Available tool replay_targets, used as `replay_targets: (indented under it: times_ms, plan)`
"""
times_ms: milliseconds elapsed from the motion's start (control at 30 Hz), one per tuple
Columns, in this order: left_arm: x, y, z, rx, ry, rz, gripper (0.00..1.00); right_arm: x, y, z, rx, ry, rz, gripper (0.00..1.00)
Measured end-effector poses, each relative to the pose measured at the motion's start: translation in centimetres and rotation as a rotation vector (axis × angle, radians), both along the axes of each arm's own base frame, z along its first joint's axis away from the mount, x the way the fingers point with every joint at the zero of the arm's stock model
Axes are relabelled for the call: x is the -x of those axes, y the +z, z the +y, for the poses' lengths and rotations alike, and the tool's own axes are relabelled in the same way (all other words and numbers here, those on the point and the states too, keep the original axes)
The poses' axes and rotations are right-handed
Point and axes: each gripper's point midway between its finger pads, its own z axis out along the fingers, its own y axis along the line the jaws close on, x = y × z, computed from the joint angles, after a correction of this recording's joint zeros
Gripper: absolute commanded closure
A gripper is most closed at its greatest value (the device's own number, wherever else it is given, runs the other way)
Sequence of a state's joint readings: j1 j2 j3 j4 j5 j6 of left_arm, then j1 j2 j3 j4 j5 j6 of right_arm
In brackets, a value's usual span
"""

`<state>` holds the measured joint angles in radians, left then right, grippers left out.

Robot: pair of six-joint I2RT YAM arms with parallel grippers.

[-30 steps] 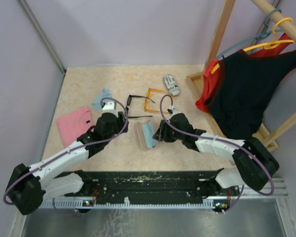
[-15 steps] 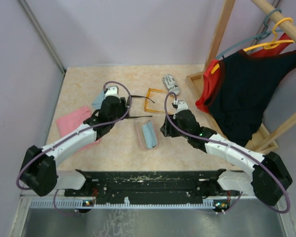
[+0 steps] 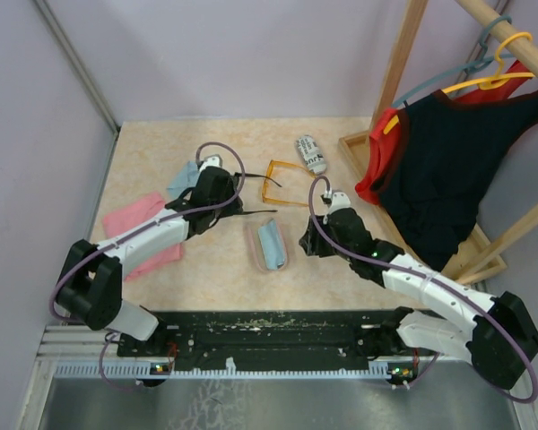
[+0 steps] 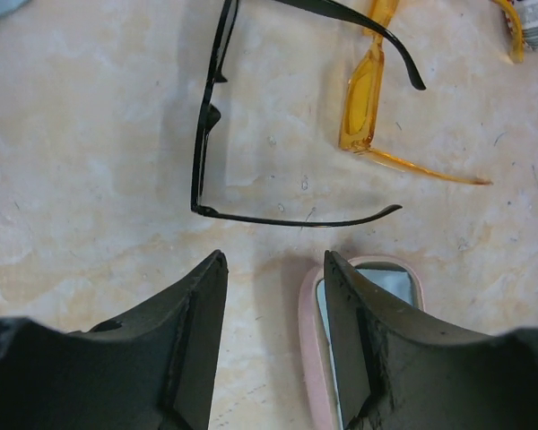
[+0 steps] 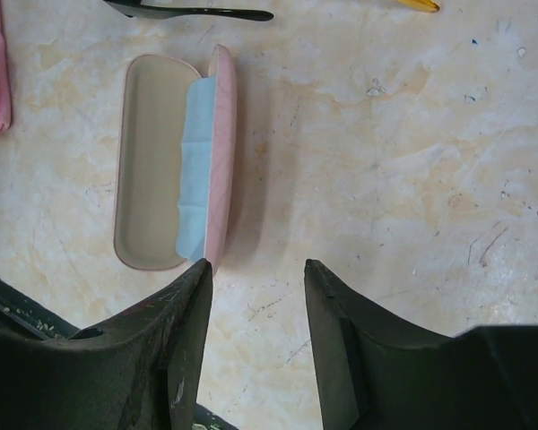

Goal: Organize the sunglasses
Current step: Pick up the sunglasses from the center of the board.

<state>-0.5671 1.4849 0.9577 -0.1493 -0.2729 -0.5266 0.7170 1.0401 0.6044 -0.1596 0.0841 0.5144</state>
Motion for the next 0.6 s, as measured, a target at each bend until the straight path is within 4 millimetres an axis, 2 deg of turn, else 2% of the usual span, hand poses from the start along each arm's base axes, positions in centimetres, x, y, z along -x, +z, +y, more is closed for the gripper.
replay_targets:
  times_ms: [167,333,600]
  plan:
    - [0.5,-0.7,0.0,0.142,0.182,0.059,0.37,0.5,-0.7,-0.4,-0.005,-0.012,0.019,0.54]
    - [0.7,-1.2,0.0,0.251,0.342,0.101,0.34,1.0,-1.1,-0.7,-0.016,-0.020,0.027,0.55]
    - [0.1,-4.4,-1.1,0.293,0.487,0.193,0.34,1.4,-0.6,-1.2,-0.027,-0.027,0.015,0.54]
